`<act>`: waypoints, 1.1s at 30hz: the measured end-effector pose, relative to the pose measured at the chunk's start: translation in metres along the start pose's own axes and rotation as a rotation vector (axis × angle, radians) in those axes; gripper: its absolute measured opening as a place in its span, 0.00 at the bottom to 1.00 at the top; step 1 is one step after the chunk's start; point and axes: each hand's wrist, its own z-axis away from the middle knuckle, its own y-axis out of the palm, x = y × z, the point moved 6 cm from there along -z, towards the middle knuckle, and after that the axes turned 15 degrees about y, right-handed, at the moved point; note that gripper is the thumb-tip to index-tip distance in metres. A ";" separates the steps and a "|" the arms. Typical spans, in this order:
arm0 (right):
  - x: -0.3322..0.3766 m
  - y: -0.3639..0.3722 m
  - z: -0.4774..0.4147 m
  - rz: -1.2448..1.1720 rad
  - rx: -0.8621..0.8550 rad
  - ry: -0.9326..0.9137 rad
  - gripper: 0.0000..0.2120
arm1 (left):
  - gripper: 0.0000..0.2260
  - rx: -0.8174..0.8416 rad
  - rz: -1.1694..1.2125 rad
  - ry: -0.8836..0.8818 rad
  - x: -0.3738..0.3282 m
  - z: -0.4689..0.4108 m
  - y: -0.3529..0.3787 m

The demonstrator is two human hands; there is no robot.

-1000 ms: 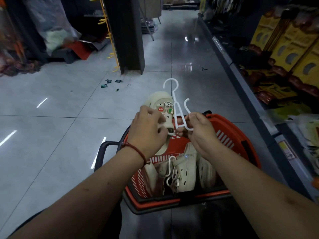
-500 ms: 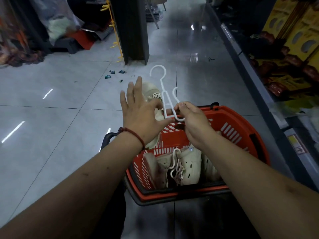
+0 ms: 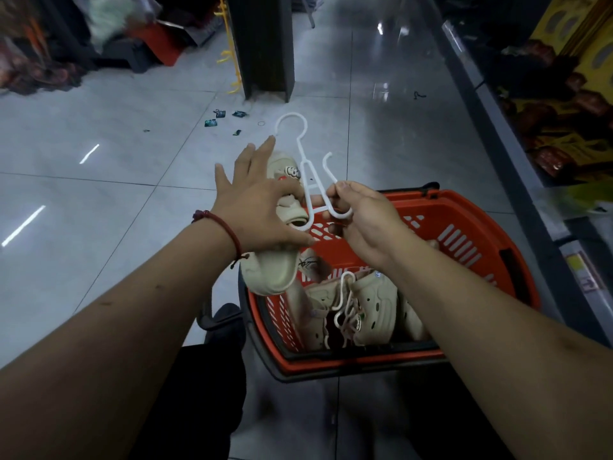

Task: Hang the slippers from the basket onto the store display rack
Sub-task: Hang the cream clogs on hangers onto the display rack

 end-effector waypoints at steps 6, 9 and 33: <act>-0.007 0.014 -0.006 -0.013 0.072 0.037 0.13 | 0.30 -0.129 0.044 0.045 0.012 0.013 -0.003; -0.010 0.019 -0.009 -0.015 0.080 0.050 0.12 | 0.28 -0.170 0.019 0.057 0.016 0.015 -0.002; -0.118 -0.015 -0.033 1.243 -0.129 0.538 0.16 | 0.21 -0.166 0.003 0.041 0.021 0.013 0.004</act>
